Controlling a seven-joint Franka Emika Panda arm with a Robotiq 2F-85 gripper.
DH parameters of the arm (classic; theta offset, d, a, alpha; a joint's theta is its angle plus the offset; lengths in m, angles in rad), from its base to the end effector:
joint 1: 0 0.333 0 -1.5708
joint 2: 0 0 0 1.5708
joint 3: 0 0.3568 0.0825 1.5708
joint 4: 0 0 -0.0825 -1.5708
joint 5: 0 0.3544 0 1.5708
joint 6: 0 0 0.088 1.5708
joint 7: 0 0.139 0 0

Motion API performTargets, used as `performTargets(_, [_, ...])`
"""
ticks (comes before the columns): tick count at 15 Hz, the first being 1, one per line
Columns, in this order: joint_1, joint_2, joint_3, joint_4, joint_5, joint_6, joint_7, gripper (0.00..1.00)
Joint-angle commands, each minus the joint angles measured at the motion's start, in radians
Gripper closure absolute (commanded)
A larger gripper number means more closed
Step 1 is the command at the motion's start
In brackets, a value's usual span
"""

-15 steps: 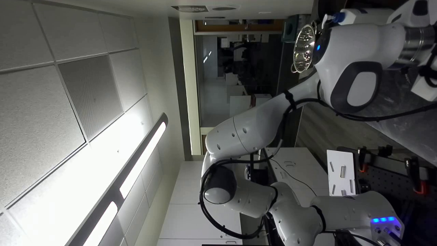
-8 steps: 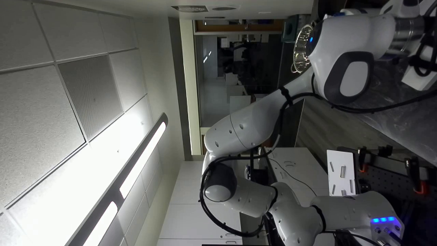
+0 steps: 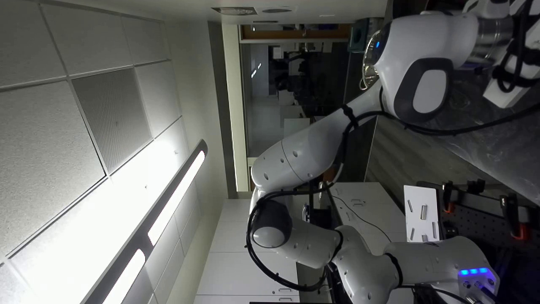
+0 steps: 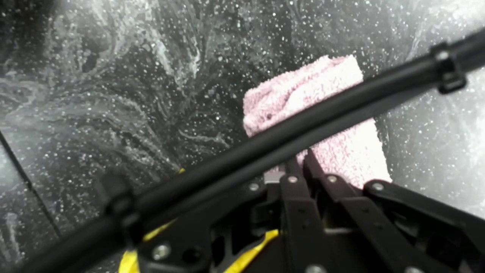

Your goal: Shift the sharpie to the table, then put the towel in the bowl

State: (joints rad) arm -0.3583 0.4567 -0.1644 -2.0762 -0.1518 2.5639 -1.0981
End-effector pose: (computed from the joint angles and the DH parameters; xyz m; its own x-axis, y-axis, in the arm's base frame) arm 0.5166 -0.2943 0.2405 0.7498 0.6486 -0.1311 0.6606 -0.7452 0.0912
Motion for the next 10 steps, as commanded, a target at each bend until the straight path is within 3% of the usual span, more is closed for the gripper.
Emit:
performTargets(1, [0.033, -0.055, -0.015, -0.009, -0.020, -0.053, 0.093, 0.98])
performTargets(10, [0.074, -0.300, -0.045, -0.043, -0.084, -0.260, 0.310, 0.98])
